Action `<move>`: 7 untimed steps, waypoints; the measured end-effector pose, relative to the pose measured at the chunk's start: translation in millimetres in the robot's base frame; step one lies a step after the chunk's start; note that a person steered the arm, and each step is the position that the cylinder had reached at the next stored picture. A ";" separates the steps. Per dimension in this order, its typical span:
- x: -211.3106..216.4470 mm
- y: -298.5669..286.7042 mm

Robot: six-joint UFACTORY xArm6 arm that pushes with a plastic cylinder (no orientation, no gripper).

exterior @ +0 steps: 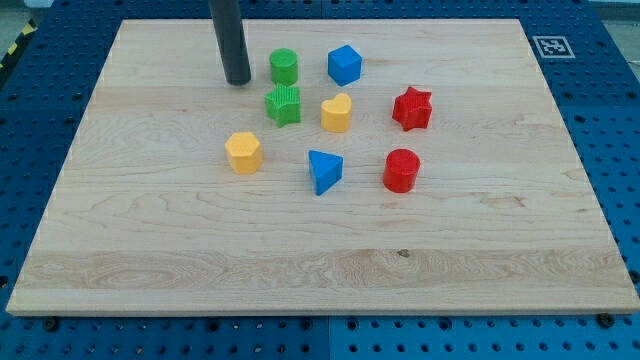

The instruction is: Push the green circle in between the green starcube

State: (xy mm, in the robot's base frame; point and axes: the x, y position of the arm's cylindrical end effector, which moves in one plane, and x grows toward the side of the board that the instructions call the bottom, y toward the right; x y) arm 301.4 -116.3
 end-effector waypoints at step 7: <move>-43.4 30.4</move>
State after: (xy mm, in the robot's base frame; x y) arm 258.1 -85.9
